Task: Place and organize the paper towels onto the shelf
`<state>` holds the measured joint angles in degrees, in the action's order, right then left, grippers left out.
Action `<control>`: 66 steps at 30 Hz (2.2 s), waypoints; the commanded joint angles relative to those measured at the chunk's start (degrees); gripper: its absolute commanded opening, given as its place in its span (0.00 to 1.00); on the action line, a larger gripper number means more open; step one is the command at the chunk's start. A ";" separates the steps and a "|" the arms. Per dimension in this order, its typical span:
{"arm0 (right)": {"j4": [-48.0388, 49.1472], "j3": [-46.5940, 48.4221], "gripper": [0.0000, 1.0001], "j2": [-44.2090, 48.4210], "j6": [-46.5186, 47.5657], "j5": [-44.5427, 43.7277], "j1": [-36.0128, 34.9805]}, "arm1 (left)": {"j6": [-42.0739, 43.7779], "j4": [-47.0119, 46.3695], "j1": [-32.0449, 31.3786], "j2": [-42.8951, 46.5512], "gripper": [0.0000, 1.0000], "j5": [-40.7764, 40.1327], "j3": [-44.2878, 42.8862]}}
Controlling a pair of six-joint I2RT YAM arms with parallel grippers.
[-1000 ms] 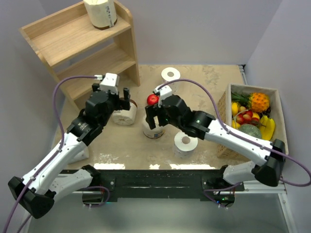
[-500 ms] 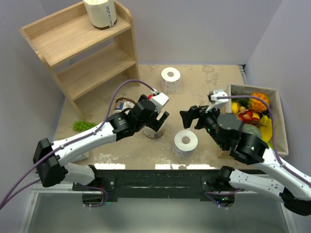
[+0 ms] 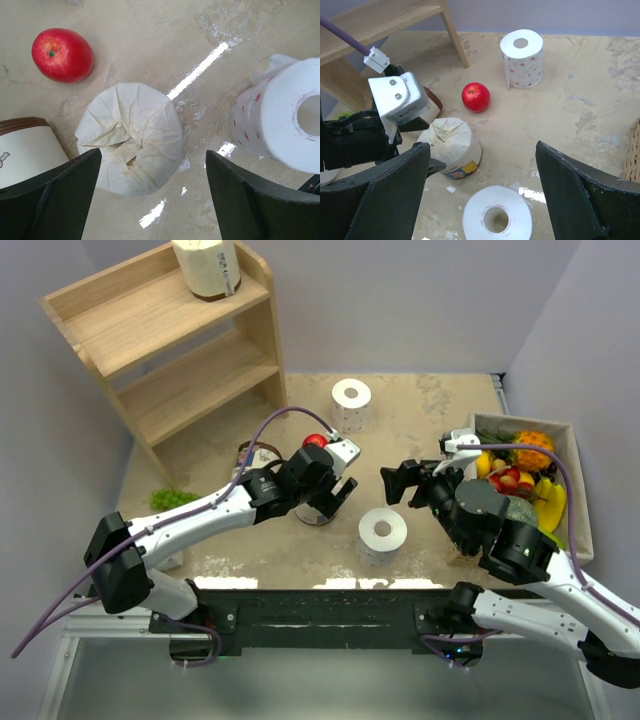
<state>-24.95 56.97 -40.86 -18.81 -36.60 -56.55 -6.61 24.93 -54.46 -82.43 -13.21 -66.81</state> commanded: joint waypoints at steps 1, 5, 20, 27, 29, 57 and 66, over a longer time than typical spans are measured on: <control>1.31 0.33 0.90 -0.01 0.70 -2.51 0.04 | -1.30 -1.81 -0.30 -0.88 0.89 2.22 -0.43; 1.57 -0.02 0.90 0.34 1.32 -3.74 0.04 | -1.30 -2.25 -0.21 -1.85 0.88 2.58 -0.43; 1.48 -0.81 0.90 1.40 1.58 -3.74 0.04 | -0.59 -2.34 -0.21 -7.48 0.79 0.29 -0.69; 1.48 -1.33 0.90 1.57 1.93 -3.83 0.04 | -0.42 -3.83 -0.21 -8.71 0.72 0.29 0.80; 1.22 -1.51 0.90 2.01 1.85 -3.92 0.04 | -0.51 -4.01 -0.21 -9.06 0.71 0.20 0.97; 0.69 -1.78 0.90 3.33 1.76 -4.09 0.04 | 0.19 2.84 -0.21 -4.94 0.44 -5.76 -4.12; -0.18 -0.63 0.91 2.10 1.67 -3.92 0.04 | 1.51 10.57 -0.21 0.78 0.44 -9.28 -12.55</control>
<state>-25.34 54.85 -38.06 -17.28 -39.51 -56.55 -6.39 33.82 -54.46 -86.54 -18.57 -73.56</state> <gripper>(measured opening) 0.903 0.452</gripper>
